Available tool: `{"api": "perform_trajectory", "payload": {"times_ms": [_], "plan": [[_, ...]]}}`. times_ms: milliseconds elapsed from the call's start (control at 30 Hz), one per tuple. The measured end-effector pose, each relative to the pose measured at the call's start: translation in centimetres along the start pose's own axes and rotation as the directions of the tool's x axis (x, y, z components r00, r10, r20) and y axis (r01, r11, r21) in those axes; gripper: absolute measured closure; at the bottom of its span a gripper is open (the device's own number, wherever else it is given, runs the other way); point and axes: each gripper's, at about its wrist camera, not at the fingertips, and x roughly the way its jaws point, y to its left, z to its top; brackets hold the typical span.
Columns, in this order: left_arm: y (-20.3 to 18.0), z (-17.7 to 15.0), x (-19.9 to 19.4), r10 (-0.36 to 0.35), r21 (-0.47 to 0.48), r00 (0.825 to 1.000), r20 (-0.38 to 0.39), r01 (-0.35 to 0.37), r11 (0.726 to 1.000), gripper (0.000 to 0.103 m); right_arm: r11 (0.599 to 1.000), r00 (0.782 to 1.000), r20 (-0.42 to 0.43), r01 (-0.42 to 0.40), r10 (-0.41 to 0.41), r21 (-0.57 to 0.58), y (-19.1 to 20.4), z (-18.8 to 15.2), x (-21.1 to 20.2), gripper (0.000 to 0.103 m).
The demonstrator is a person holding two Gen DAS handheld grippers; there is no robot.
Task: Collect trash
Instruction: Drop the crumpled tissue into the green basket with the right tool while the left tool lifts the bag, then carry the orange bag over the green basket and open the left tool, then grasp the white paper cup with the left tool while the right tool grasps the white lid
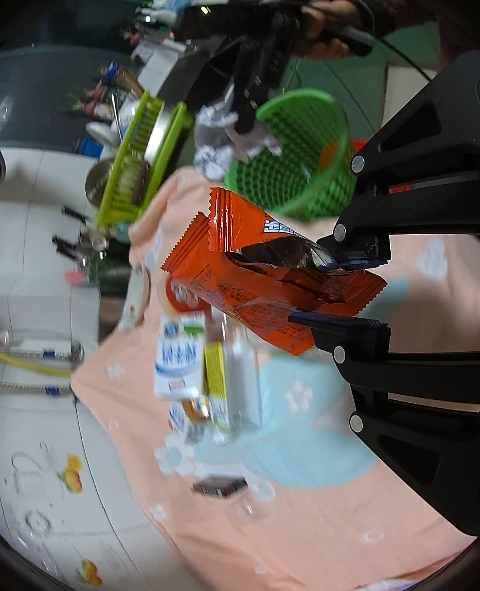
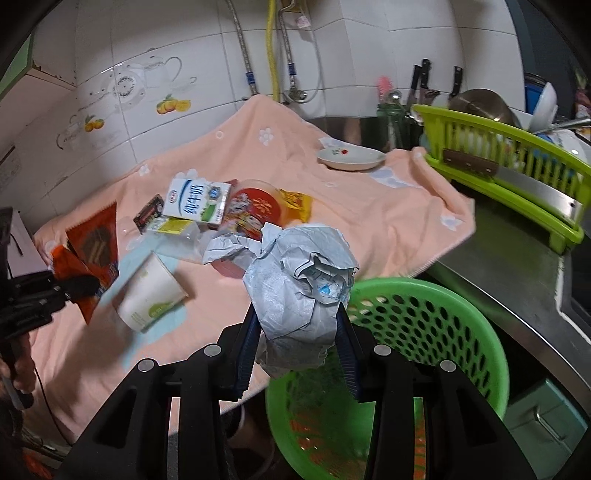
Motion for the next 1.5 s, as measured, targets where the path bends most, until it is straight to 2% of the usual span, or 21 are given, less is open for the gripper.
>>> {"api": "perform_trajectory", "payload": {"times_ms": [267, 500, 767, 867, 900, 1000, 1133, 1233, 1367, 1500], "plan": [[-5.1, 1.0, 2.0, -0.118, 0.042, 0.993, -0.024, 0.119, 0.992, 0.084, 0.996, 0.997, 0.005, 0.075, -0.075, 0.052, -3.3, -2.0, -2.3, 0.062], [-9.2, 1.9, 4.2, -0.192, 0.078, 0.979, -0.066, 0.197, 0.977, 0.083, 0.988, 0.993, -0.013, 0.119, -0.118, 0.094, -5.7, -3.9, -3.2, 0.049], [-13.0, 2.4, 7.4, -0.243, 0.110, 0.961, -0.131, 0.257, 0.960, 0.083, 0.981, 0.987, 0.021, 0.154, -0.158, 0.119, -7.3, -4.8, -5.2, 0.042], [-14.0, 2.7, 8.4, -0.248, 0.111, 0.957, -0.149, 0.265, 0.958, 0.081, 0.980, 0.985, 0.030, 0.164, -0.169, 0.116, -7.5, -5.1, -5.8, 0.041], [-14.3, 2.6, 8.7, -0.251, 0.113, 0.956, -0.154, 0.269, 0.956, 0.077, 0.979, 0.985, 0.032, 0.167, -0.172, 0.114, -7.5, -5.2, -5.9, 0.041], [-15.1, 2.7, 9.7, -0.245, 0.110, 0.956, -0.162, 0.264, 0.958, 0.050, 0.980, 0.985, 0.035, 0.165, -0.170, 0.114, -7.5, -5.4, -6.2, 0.041], [-15.8, 2.5, 9.8, -0.259, 0.121, 0.952, -0.162, 0.280, 0.952, 0.047, 0.980, 0.986, 0.036, 0.159, -0.164, 0.122, -7.5, -5.5, -6.2, 0.041], [-15.7, 2.4, 9.4, -0.242, 0.130, 0.959, -0.151, 0.262, 0.956, 0.044, 0.981, 0.987, 0.035, 0.154, -0.159, 0.119, -7.4, -5.4, -6.1, 0.039], [-13.9, 2.7, 8.2, -0.203, 0.109, 0.971, -0.125, 0.216, 0.970, 0.044, 0.985, 0.990, 0.031, 0.135, -0.139, 0.110, -6.9, -5.0, -5.6, 0.037], [-11.8, 3.2, 6.5, -0.132, 0.109, 0.987, -0.087, 0.141, 0.984, 0.042, 0.991, 0.994, 0.020, 0.105, -0.107, 0.081, -6.1, -4.3, -4.7, 0.037]]}}
